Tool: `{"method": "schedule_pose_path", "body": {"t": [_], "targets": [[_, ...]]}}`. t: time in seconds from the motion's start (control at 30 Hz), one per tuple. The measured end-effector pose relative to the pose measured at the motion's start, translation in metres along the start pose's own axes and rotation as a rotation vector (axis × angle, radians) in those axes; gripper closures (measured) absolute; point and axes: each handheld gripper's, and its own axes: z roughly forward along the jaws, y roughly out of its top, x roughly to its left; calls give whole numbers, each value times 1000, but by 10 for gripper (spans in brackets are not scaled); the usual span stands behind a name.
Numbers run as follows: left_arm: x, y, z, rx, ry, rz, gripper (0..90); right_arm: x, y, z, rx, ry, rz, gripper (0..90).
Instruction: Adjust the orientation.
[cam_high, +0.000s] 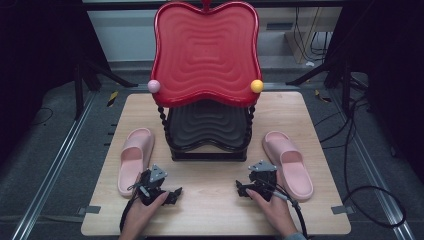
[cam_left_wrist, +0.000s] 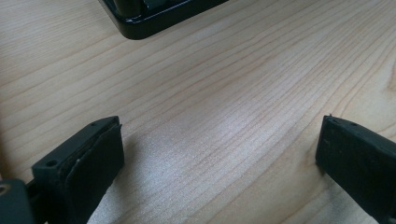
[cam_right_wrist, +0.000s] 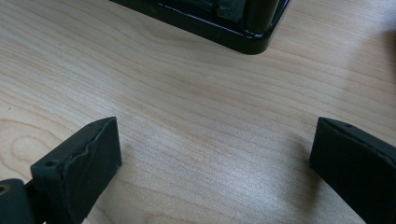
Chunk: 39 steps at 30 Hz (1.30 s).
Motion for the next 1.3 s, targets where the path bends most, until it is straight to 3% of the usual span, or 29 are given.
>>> {"method": "schedule_pose_path", "body": {"t": [0.13, 0.23, 0.33, 0.5, 0.6, 0.67, 0.7, 0.77, 0.83, 0.9, 1.2, 1.3], "targets": [[0, 0, 0, 1, 3, 1, 2, 0, 0, 0, 1, 1, 1, 23], [-2, 1, -2, -5, 15, 18, 51, 0, 0, 0, 1, 1, 1, 23], [-7, 8, -11, -15, 9, 54, 52, 0, 0, 0, 1, 2, 1, 23], [-11, 22, -26, -31, 6, 67, 48, 0, 0, 0, 1, 3, 0, 23], [-6, 26, -33, -36, 11, 67, 45, 0, 0, 0, 1, 4, -1, 23], [-1, 28, -38, -32, 23, 66, 43, 0, 0, 0, 1, 4, -1, 23], [10, 29, -44, -29, 38, 65, 40, 0, 0, 0, 1, 4, -2, 23], [14, 29, -47, -29, 47, 61, 42, 0, 0, 0, 1, 4, -2, 23], [31, 30, -59, -34, 93, 56, 49, 0, 0, 0, 1, 4, -2, 23], [38, 30, -64, -30, 110, 58, 49, 0, 0, 0, 1, 5, -2, 23], [96, 17, -78, 19, 222, -13, 112, 0, 0, 0, 2, 4, -2, 23], [106, 12, -80, 13, 241, -44, 165, 0, 0, 0, 1, 5, -2, 22]]}}
